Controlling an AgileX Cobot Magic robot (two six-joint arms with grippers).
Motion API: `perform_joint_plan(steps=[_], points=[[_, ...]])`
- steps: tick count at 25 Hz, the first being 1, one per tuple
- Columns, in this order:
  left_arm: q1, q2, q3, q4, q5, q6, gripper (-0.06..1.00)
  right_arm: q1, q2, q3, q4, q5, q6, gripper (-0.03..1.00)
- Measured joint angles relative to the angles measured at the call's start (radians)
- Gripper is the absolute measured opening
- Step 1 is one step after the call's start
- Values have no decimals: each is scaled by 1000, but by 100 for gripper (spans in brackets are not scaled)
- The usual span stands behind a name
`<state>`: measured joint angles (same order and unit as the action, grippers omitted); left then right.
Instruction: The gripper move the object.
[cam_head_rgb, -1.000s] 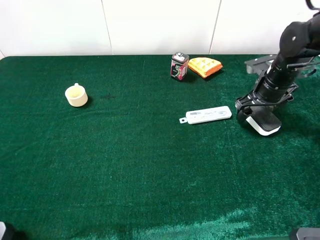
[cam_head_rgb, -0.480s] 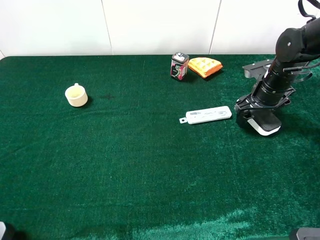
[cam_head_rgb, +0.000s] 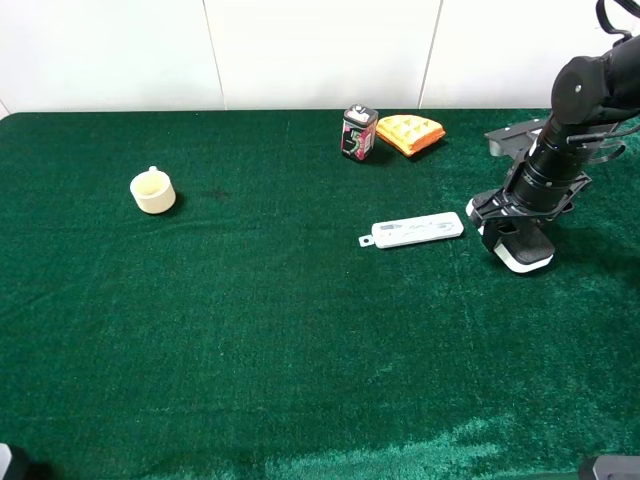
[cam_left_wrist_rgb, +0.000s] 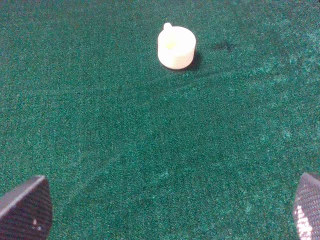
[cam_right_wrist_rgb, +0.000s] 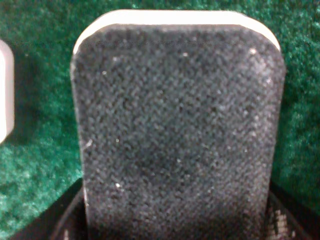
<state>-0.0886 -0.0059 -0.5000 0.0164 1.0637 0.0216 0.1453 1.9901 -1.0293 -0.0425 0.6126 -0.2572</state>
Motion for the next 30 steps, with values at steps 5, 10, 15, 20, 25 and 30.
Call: perform_joint_plan(steps=[5, 10, 15, 20, 25, 30], points=[[0, 0, 0, 0, 0, 0, 98, 0, 0, 0, -1, 3, 0, 46], [0, 0, 0, 0, 0, 0, 98, 0, 0, 0, -2, 13, 0, 46], [0, 0, 0, 0, 0, 0, 98, 0, -25, -6, -1, 39, 0, 46], [0, 0, 0, 0, 0, 0, 98, 0, -81, -58, 31, 115, 0, 46], [0, 0, 0, 0, 0, 0, 98, 0, -122, -108, 54, 210, 3, 46], [0, 0, 0, 0, 0, 0, 98, 0, -172, -120, 59, 276, 40, 46]])
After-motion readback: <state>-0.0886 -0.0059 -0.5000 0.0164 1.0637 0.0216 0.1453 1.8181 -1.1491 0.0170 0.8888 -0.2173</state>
